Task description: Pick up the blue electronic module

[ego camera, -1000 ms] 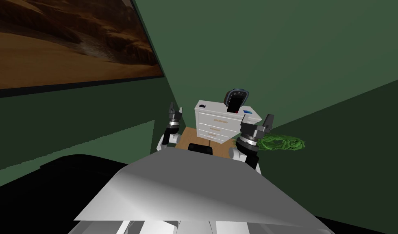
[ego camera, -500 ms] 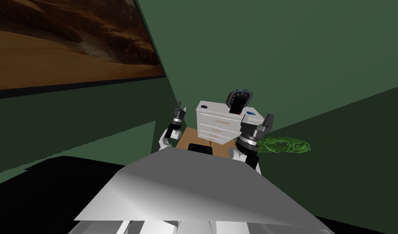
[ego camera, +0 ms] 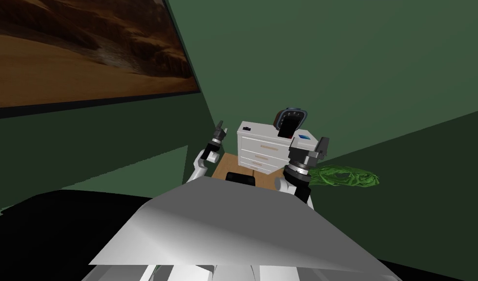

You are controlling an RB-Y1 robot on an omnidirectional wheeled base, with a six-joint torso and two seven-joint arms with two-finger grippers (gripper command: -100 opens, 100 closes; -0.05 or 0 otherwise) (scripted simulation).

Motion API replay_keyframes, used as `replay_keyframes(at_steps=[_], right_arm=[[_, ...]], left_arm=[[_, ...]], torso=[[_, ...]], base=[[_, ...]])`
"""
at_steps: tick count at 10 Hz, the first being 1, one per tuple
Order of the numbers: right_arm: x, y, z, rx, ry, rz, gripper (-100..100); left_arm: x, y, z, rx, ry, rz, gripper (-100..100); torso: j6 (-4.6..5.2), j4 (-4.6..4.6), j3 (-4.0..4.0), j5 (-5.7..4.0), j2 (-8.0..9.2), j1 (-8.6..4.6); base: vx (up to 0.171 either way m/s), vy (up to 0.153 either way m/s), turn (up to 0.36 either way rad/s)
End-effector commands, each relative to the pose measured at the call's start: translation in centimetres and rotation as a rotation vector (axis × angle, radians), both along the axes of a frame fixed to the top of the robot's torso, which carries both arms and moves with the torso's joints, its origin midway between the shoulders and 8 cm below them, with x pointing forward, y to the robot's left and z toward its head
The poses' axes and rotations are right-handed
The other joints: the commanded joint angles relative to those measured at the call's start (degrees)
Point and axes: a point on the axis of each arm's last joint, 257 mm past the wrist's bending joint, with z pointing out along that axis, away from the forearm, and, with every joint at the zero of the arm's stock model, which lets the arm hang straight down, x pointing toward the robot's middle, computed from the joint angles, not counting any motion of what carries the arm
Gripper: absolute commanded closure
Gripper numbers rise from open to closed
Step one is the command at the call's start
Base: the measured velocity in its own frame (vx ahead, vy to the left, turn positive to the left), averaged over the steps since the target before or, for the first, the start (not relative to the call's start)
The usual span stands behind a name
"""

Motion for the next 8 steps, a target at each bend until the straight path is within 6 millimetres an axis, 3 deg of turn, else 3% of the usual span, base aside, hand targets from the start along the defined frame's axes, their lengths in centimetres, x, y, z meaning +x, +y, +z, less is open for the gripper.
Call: replay_keyframes(at_steps=[1, 4, 5, 6, 7, 8], right_arm=[[0.0, 0.0, 0.0, 0.000, 0.000, 0.000, 0], [0.0, 0.0, 0.0, 0.000, 0.000, 0.000, 0], [0.0, 0.0, 0.0, 0.000, 0.000, 0.000, 0], [0.0, 0.0, 0.0, 0.000, 0.000, 0.000, 0], [0.0, 0.0, 0.0, 0.000, 0.000, 0.000, 0], [0.0, 0.0, 0.0, 0.000, 0.000, 0.000, 0]], left_arm=[[1.2, -0.4, 0.1, 0.018, 0.024, -0.008, -100], [4.2, -1.0, -1.5, 0.071, 0.098, -0.024, -100], [4.7, -1.4, -0.8, 0.076, 0.098, -0.027, -100], [4.8, -1.4, -1.0, 0.078, 0.109, -0.025, -100], [6.2, -1.5, -1.9, 0.105, 0.149, -0.025, -100], [6.6, -1.7, -1.5, 0.109, 0.152, -0.026, -100]], torso=[[0.00, 0.00, 0.00, 0.00, 0.00, 0.00], [0.00, 0.00, 0.01, 0.00, 0.03, 0.00], [-0.01, 0.00, 0.01, 0.00, 0.02, 0.01], [0.00, 0.01, 0.02, 0.00, 0.04, -0.01], [-0.01, 0.01, 0.04, -0.01, 0.08, -0.05], [-0.01, 0.01, 0.04, -0.01, 0.07, -0.03]], base=[[0.019, 0.025, 0.008], [0.020, 0.027, 0.018], [0.015, 0.025, 0.012], [0.007, 0.013, -0.003], [0.009, 0.017, 0.030], [0.012, 0.017, 0.012]])
